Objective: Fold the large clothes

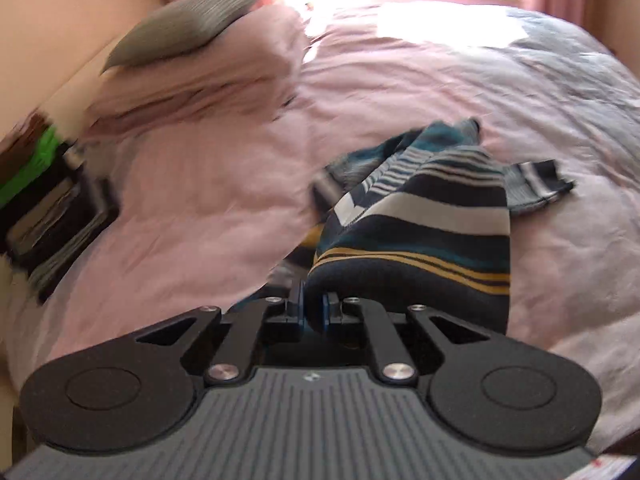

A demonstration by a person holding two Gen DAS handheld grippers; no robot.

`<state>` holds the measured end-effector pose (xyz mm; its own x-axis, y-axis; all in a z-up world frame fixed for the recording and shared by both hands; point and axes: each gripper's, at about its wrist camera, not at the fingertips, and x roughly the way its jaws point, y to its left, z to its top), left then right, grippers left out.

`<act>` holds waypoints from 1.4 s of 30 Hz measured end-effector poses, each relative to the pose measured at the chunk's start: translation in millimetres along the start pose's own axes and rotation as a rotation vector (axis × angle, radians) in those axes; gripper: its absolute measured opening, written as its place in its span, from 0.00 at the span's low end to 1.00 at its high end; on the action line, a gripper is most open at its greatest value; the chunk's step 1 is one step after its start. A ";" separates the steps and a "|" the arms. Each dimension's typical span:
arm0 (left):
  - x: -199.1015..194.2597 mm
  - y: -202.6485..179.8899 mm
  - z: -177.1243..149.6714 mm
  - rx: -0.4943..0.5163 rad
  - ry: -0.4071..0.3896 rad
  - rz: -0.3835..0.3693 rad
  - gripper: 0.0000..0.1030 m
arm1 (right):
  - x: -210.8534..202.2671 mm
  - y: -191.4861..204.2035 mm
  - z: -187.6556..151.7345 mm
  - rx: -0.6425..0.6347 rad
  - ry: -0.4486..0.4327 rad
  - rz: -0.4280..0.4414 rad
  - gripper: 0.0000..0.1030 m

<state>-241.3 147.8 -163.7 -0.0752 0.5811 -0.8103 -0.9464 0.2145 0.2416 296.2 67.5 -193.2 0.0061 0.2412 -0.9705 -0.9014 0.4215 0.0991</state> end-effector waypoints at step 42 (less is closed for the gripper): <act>33.6 131.6 -92.9 -0.529 0.132 -0.090 0.03 | 51.0 225.2 28.6 -0.441 -0.035 0.086 0.65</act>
<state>-397.5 122.5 -208.7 0.0066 0.4676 -0.8839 -0.9771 -0.1850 -0.1052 105.8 199.7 -214.2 -0.0690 0.2916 -0.9540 -0.9976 -0.0123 0.0684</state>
